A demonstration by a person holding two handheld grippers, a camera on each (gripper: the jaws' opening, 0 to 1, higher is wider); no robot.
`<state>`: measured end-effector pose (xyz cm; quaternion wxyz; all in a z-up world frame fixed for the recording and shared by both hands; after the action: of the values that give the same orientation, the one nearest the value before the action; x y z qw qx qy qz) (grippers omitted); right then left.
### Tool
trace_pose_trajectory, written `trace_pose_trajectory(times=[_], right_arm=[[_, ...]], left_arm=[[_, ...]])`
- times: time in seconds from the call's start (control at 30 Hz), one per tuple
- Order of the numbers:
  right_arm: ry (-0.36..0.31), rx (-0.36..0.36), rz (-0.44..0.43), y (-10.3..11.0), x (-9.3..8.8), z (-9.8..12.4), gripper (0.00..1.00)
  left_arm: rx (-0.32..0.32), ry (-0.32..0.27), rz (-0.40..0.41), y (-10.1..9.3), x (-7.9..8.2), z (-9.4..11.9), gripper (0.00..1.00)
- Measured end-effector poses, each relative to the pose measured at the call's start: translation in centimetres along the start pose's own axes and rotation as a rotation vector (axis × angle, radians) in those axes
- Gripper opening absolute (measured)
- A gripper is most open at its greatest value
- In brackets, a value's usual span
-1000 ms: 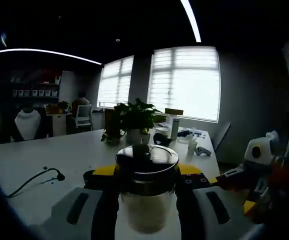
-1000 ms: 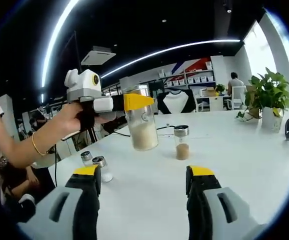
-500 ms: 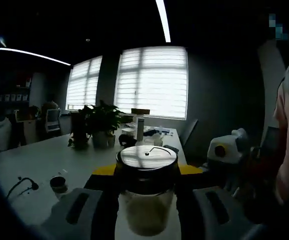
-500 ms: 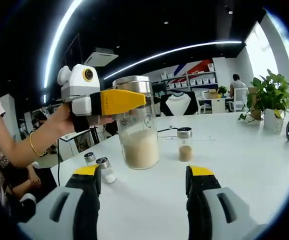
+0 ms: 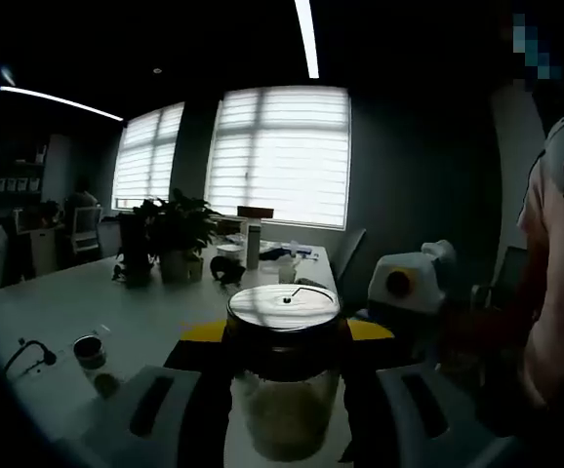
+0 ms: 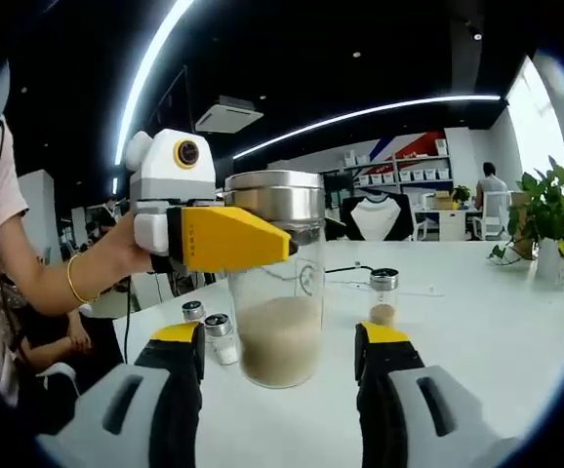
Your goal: Rotate the seasoning bottle until the label or dispensing opening points toward the visible target arrow and the bottle remains upright within the marked orientation range
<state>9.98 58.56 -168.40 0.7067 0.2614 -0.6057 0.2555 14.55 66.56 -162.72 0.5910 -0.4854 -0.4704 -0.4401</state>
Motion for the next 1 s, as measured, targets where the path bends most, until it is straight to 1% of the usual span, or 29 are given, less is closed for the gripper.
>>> trace_pose_trajectory(times=[0.07, 0.17, 0.23, 0.3, 0.4, 0.5, 0.57, 0.67, 0.73, 0.77, 0.8, 0.83, 0.87, 0.93, 1.0], right_arm=[[0.006, 0.003, 0.018, 0.0, 0.0, 0.0, 0.61], [0.012, 0.026, 0.033, 0.1, 0.0, -0.1, 0.59], [0.000, 0.053, 0.026, 0.2, 0.1, -0.2, 0.58], [-0.002, 0.083, 0.050, 0.2, 0.2, -0.1, 0.55], [-0.009, 0.104, 0.064, -0.1, 0.6, 0.0, 0.52], [-0.027, 0.137, 0.051, -0.2, 1.0, 0.0, 0.50], [-0.043, 0.153, 0.066, -0.1, 1.3, 0.0, 0.47], [-0.048, 0.185, 0.074, 0.0, 1.6, -0.1, 0.47], [-0.054, 0.207, 0.078, 0.2, 1.7, -0.2, 0.46], [-0.063, 0.224, 0.096, 0.3, 1.8, -0.2, 0.45], [-0.074, 0.236, 0.134, 0.4, 2.0, -0.2, 0.43], [-0.088, 0.264, 0.181, 0.7, 2.2, -0.3, 0.39], [-0.090, 0.308, 0.197, 1.1, 2.2, -0.3, 0.38], [-0.072, 0.281, 0.178, 0.7, 2.2, -0.4, 0.38], [-0.069, 0.283, 0.197, 0.6, 2.3, -0.4, 0.37]], left_arm=[[-0.007, -0.002, 0.001, -0.1, 0.1, 0.1, 0.45], [-0.017, -0.012, 0.009, -0.1, 0.3, 0.2, 0.45], [-0.024, -0.013, 0.007, -0.2, 0.4, 0.3, 0.45], [-0.035, -0.008, -0.001, -0.3, 0.5, 0.4, 0.45], [-0.046, -0.003, 0.000, -0.5, 0.5, 0.5, 0.45], [-0.061, -0.007, 0.009, -0.7, 0.6, 0.6, 0.45], [-0.081, -0.015, 0.010, -0.9, 0.7, 0.6, 0.45], [-0.093, -0.015, -0.014, -1.2, 0.8, 0.7, 0.45], [-0.102, -0.020, -0.009, -1.3, 0.9, 0.7, 0.45], [-0.106, -0.022, -0.007, -1.3, 1.0, 0.7, 0.45], [-0.109, -0.024, -0.010, -1.4, 1.1, 0.7, 0.45], [-0.112, -0.022, -0.015, -1.4, 1.1, 0.8, 0.45], [-0.113, -0.021, -0.020, -1.5, 1.2, 0.8, 0.45], [-0.116, -0.015, -0.023, -1.4, 1.3, 0.8, 0.45], [-0.117, -0.005, -0.031, -1.3, 1.4, 0.9, 0.45]])
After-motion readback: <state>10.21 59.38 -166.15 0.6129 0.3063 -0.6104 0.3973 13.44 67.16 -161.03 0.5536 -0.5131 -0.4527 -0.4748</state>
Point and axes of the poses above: the point that each gripper's makers call its tool centre point, and the gripper's own axes: z roughly backward along the fingers, y roughly to its left, x roughly out of its top, the point moved 7 cm from there along z, roughly backward along the fingers, and after that the axes turned 4 degrees about z, right-handed, at the moved point
